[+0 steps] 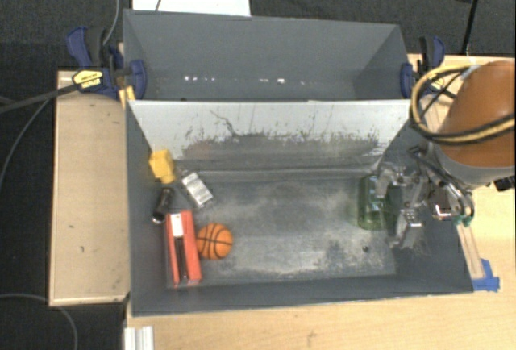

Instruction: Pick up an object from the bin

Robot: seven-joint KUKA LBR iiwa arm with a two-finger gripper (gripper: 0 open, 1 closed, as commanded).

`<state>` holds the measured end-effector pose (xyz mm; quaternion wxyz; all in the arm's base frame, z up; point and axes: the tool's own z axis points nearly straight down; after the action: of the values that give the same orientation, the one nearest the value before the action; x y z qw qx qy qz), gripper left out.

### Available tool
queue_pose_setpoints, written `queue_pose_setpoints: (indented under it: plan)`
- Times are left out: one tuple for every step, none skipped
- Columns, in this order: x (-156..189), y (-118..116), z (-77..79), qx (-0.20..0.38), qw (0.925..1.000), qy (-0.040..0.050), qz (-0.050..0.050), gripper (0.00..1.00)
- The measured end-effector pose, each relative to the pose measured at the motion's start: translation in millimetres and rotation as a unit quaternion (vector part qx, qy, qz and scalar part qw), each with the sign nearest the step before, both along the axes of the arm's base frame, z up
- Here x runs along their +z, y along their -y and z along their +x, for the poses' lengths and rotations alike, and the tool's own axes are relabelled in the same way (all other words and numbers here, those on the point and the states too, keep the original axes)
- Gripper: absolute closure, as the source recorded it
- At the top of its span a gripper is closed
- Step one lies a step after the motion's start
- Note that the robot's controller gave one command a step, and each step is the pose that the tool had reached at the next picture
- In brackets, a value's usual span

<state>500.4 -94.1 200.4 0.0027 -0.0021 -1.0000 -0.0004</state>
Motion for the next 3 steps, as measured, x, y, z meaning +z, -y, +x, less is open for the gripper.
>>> queue_pose_setpoints:
  plan:
    - [4.5,-0.6,1.6,0.002,1.0000,0.0042,-0.001,0.00]
    - [-48.4,19.7,26.9,0.070,0.9975,0.0042,0.000,0.00]
    - [-81.5,49.5,52.4,0.187,0.9823,0.0067,-0.001,0.00]
